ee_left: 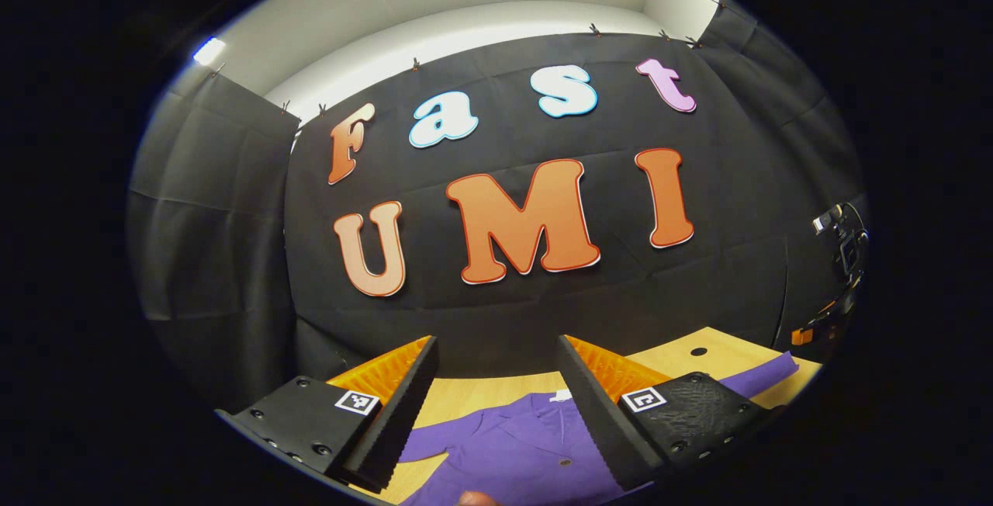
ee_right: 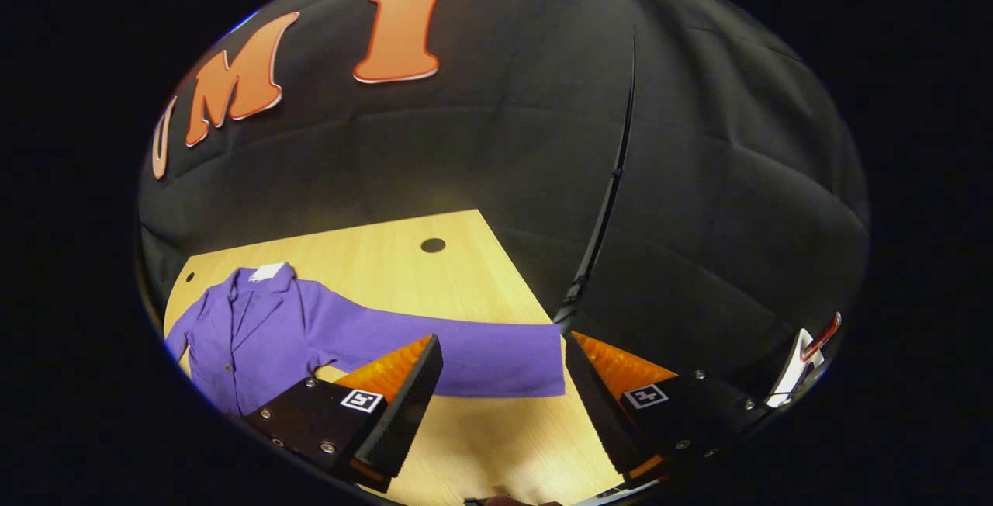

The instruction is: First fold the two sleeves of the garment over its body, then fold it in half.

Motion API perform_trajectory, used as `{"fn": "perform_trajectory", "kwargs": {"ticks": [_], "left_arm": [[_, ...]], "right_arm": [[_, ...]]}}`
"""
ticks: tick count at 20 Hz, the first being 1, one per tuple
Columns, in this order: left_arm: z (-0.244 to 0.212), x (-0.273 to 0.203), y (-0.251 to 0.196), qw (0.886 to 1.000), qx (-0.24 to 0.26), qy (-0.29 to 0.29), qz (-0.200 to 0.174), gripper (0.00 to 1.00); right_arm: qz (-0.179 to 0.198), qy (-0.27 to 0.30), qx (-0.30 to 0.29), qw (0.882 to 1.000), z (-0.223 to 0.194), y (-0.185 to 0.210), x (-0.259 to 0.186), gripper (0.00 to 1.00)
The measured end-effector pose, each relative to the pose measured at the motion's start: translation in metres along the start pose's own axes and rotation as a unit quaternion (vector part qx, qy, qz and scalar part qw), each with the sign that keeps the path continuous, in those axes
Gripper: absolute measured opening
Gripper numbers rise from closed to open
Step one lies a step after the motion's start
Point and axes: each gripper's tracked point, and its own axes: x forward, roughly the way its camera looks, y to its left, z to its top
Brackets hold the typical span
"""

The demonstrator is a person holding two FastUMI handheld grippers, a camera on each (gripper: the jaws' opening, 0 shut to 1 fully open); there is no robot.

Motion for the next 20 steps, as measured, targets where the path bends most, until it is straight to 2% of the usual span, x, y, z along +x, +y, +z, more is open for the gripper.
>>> {"fn": "perform_trajectory", "kwargs": {"ticks": [5,7,10,11,13,15,18,20], "left_arm": [[-0.003,-0.003,0.011,1.0,0.006,0.008,0.016,1.0],[-0.004,-0.003,0.013,1.0,0.009,0.011,0.018,0.97],[-0.007,-0.003,0.016,1.0,0.015,0.016,0.023,1.0],[-0.007,-0.003,0.017,0.999,0.016,0.019,0.023,0.97],[-0.012,-0.002,0.016,0.999,0.018,0.026,0.025,1.0],[-0.015,0.0,0.015,0.999,0.023,0.033,0.025,0.97],[-0.017,0.003,0.012,0.999,0.027,0.037,0.024,1.0],[-0.017,0.004,0.011,0.998,0.031,0.04,0.023,0.97]], "right_arm": [[-0.011,0.068,0.026,0.997,-0.018,-0.022,0.034,0.97],[-0.007,0.104,0.024,0.994,-0.03,-0.025,0.044,0.96],[0.007,0.153,0.032,0.988,-0.042,-0.025,0.058,0.97],[0.013,0.17,0.036,0.985,-0.047,-0.027,0.062,0.97],[0.027,0.211,0.044,0.976,-0.058,-0.028,0.07,0.97],[0.036,0.248,0.046,0.967,-0.069,-0.028,0.08,0.97],[0.038,0.282,0.044,0.958,-0.079,-0.031,0.095,0.97],[0.039,0.299,0.054,0.952,-0.086,-0.031,0.103,0.96]]}}
